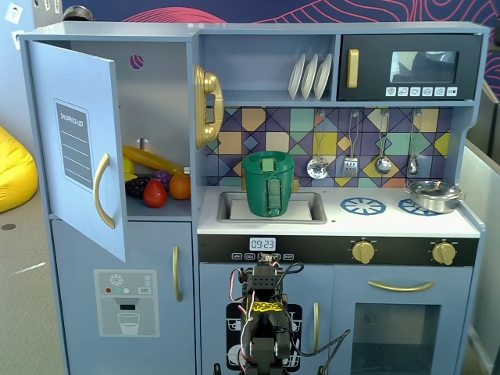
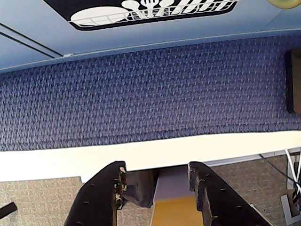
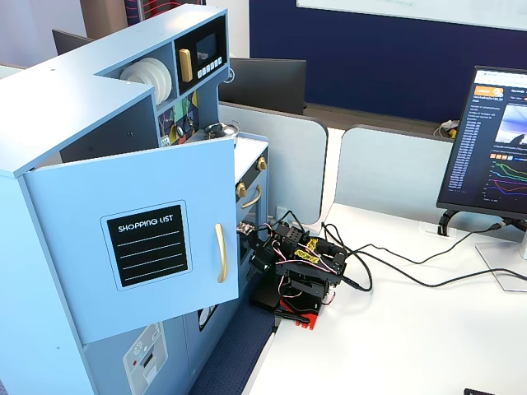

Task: Close the left cabinet door

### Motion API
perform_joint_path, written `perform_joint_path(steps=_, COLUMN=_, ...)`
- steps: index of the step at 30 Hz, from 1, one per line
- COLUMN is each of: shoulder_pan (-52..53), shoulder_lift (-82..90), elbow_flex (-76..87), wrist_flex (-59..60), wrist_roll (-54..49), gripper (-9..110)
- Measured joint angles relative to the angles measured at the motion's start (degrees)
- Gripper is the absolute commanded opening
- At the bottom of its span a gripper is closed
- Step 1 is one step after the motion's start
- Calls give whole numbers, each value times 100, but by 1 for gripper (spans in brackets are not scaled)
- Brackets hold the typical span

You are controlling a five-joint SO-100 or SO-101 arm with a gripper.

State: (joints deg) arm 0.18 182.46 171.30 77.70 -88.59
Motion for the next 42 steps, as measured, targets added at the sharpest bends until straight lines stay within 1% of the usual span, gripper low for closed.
perform_joint_path(steps=11, shoulder_pan=-281, shoulder_lift=0, elbow_flex=0, wrist_flex=0, wrist_roll=0, gripper=9)
perform_joint_path(steps=13, shoulder_pan=-343, shoulder_lift=0, elbow_flex=0, wrist_flex=0, wrist_roll=0, gripper=6)
perform_joint_path(steps=17, shoulder_pan=-756, shoulder_lift=0, elbow_flex=0, wrist_flex=9, wrist_roll=-167, gripper=5)
perform_joint_path(steps=18, shoulder_pan=-967, shoulder_lift=0, elbow_flex=0, wrist_flex=9, wrist_roll=-220, gripper=0)
perform_joint_path(steps=24, shoulder_pan=-2637, shoulder_lift=-9, elbow_flex=-105, wrist_flex=-185, wrist_roll=369, gripper=0)
perform_joint_path(steps=27, shoulder_pan=-3577, shoulder_lift=-26, elbow_flex=-369, wrist_flex=-765, wrist_roll=712, gripper=0)
perform_joint_path(steps=31, shoulder_pan=-4983, shoulder_lift=-343, elbow_flex=-1169, wrist_flex=-1740, wrist_roll=1257, gripper=0)
perform_joint_path(steps=37, shoulder_pan=-6987, shoulder_lift=-1433, elbow_flex=-2619, wrist_flex=-2944, wrist_roll=1345, gripper=0)
perform_joint_path(steps=42, shoulder_pan=-8244, shoulder_lift=-2145, elbow_flex=-3560, wrist_flex=-3410, wrist_roll=1063, gripper=0)
